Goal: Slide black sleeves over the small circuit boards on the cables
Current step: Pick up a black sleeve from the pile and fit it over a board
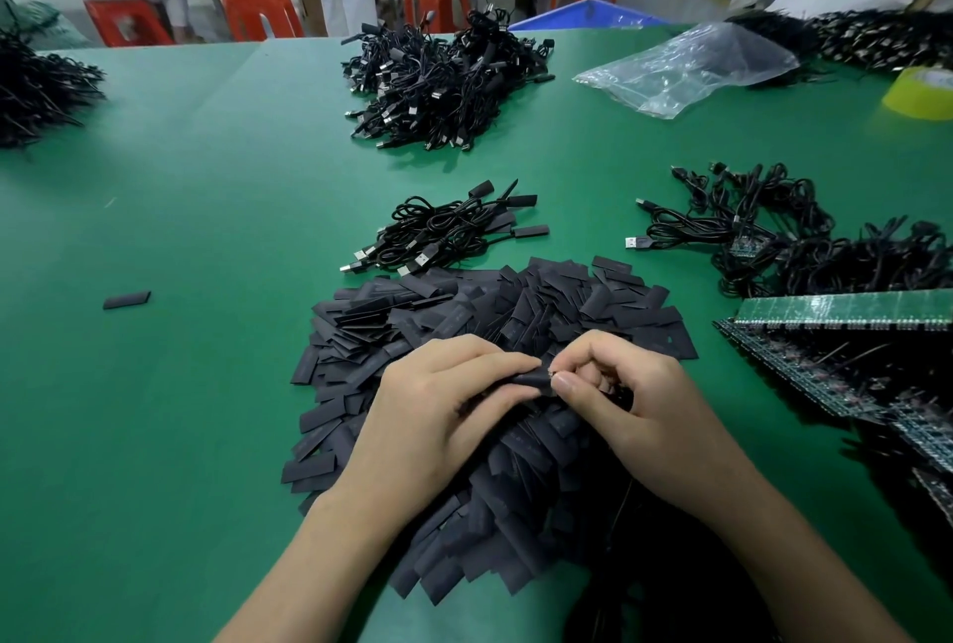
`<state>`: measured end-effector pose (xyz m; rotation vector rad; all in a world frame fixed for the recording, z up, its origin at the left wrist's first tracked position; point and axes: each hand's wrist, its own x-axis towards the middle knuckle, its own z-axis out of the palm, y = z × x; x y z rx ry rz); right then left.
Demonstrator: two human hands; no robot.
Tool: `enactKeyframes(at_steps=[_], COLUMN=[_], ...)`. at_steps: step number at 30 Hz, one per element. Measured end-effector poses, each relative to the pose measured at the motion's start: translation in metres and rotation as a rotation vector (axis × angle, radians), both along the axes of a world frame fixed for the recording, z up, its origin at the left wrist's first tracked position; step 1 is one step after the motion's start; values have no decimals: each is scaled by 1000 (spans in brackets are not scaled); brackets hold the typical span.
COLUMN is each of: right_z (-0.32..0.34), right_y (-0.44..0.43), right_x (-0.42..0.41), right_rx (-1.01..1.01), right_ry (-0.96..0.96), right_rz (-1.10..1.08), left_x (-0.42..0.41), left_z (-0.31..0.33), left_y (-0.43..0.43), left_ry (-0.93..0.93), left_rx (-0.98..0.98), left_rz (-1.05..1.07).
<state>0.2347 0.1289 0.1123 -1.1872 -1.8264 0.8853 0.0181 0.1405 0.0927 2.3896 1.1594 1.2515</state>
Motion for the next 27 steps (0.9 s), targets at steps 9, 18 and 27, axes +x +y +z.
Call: enactKeyframes(at_steps=[9,18,27], right_z=[3,5,7], right_y=[-3,-4,-1], right_x=[-6,-8,-4], right_rx=[155,129,-115], right_ry=[-32,-17,156], right_rz=[-139,-163,-67], left_x=[3,5,5], left_z=[3,1,2], left_y=[-2,-3,-3], left_ry=[-73,-66,-64], left_rx=[-19,44,136], left_rz=[36,59,68])
